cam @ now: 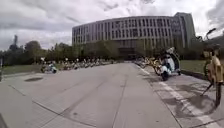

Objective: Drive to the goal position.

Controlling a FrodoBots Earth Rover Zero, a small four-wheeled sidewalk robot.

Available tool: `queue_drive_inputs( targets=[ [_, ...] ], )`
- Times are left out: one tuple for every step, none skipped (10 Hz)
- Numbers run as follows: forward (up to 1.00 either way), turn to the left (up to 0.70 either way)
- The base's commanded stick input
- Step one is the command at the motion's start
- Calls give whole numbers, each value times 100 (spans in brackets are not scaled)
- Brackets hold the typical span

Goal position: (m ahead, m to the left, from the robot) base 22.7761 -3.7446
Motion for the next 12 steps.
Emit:
queue_drive_inputs(
  targets=[
    [70,1],
    [70,1],
    [70,1],
    [70,1],
    [70,1],
    [70,1],
    [70,1],
    [70,1],
    [70,1],
    [70,1],
    [70,-12],
    [70,-29]
  ],
)
